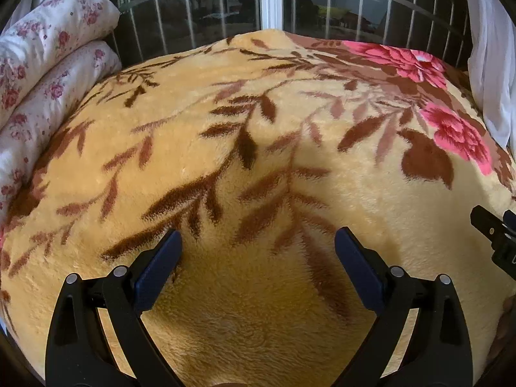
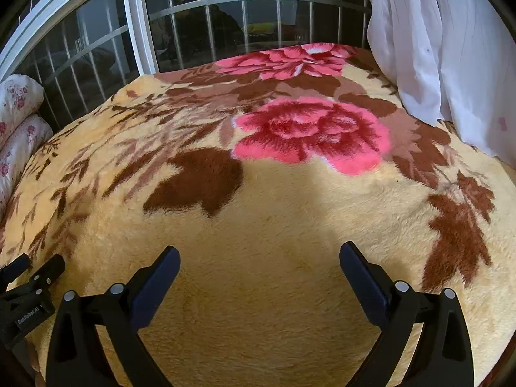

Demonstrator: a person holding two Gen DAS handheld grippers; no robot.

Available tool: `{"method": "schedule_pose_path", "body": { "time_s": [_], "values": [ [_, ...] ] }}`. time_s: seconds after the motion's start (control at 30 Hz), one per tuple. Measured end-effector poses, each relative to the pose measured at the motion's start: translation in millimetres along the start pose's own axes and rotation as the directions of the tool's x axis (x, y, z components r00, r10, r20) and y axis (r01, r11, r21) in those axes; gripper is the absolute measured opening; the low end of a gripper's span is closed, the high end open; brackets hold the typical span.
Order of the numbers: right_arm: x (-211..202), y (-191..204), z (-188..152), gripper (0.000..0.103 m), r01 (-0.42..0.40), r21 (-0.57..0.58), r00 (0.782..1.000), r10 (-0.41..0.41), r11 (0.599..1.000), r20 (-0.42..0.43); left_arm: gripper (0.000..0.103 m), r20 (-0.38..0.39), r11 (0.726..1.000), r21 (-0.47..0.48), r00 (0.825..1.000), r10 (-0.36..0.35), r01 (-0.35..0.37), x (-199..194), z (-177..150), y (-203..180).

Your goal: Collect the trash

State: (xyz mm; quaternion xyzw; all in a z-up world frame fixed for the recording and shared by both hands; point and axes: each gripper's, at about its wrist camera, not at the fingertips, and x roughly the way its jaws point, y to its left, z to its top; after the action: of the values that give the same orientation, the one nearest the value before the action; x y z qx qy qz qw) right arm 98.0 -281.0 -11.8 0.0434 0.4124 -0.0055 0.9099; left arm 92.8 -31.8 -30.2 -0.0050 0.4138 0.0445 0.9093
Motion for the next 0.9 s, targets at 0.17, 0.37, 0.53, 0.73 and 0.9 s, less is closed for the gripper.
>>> {"method": "schedule_pose_path", "body": {
  "time_s": [0.17,0.37,0.53,0.73,0.9],
  "values": [
    [-0.1,0.0,-0.1,0.098,0.002,-0.002,1.0,-0.002,1.0,0.001,0.093,0.0,1.0,-0.001,1.0,0.0,0.0,0.3,0.0,-0.1],
    [0.1,-0.2,-0.1,0.098,0.001,-0.001,1.0,-0.001,1.0,0.0,0.093,0.0,1.0,0.0,1.0,-0.002,0.002,0.5,0.1,0.1],
    [0.2,-0.2,-0.2,0.098,0.0,-0.001,1.0,0.0,1.0,0.0,0.093,0.0,1.0,-0.001,1.0,-0.002,0.002,0.6,0.2,0.2],
    [0.3,0.0,-0.4,0.098,0.0,-0.001,1.0,0.0,1.0,0.0,0.093,0.04,1.0,-0.022,0.999,0.005,-0.004,-4.5,0.6,3.1],
    [0.8,0.2,-0.7,0.098,0.001,-0.001,1.0,-0.001,1.0,0.001,0.093,0.021,0.999,-0.04,1.0,0.004,-0.003,-1.4,2.0,4.4]
  ]
}}
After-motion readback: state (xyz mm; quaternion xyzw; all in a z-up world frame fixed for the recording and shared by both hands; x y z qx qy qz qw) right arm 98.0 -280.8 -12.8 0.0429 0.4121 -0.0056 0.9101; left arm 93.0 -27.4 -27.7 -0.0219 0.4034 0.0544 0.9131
